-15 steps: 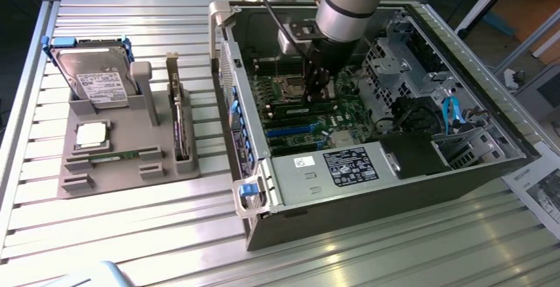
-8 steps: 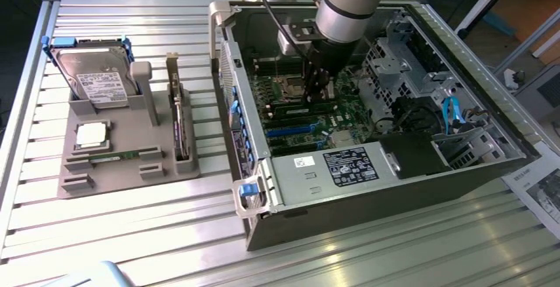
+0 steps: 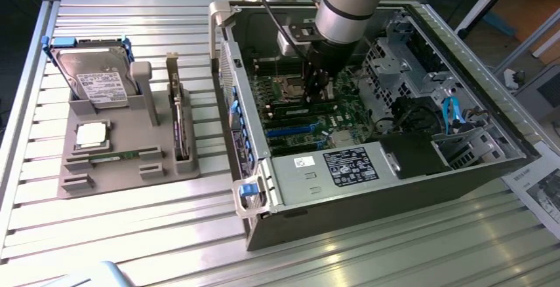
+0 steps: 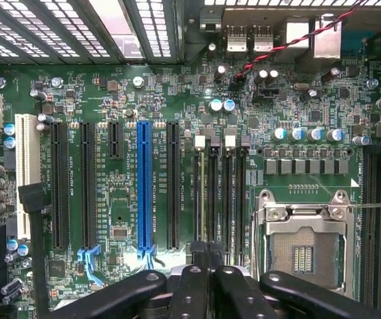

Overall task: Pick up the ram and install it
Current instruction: 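Press down the ram until it locks into place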

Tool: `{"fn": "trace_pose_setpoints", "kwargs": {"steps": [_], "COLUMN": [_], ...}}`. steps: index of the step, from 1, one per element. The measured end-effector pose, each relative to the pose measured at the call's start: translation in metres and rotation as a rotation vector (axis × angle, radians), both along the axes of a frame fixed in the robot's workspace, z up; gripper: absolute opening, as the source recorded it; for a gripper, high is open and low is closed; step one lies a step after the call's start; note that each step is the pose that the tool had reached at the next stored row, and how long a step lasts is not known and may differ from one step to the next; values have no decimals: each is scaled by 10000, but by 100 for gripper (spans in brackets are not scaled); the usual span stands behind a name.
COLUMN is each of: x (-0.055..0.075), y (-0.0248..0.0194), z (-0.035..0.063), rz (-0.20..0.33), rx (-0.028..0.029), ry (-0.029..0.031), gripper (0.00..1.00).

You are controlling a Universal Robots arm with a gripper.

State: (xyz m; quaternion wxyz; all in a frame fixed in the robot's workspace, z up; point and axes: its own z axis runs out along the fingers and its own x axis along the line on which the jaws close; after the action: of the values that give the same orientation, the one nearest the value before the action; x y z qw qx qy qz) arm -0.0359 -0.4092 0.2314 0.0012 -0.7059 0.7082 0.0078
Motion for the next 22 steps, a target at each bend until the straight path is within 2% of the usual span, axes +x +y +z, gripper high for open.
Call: {"fn": "trace_pose_setpoints", "kwargs": {"steps": [9,18,22], "x": [1,0,0], "y": [2,1,1], "z": [16,183,185], "rz": [-1,-1,1], "rx": [14,4,4], "ry": [-7,-1,-1], "gripper": [10,10,10]}}
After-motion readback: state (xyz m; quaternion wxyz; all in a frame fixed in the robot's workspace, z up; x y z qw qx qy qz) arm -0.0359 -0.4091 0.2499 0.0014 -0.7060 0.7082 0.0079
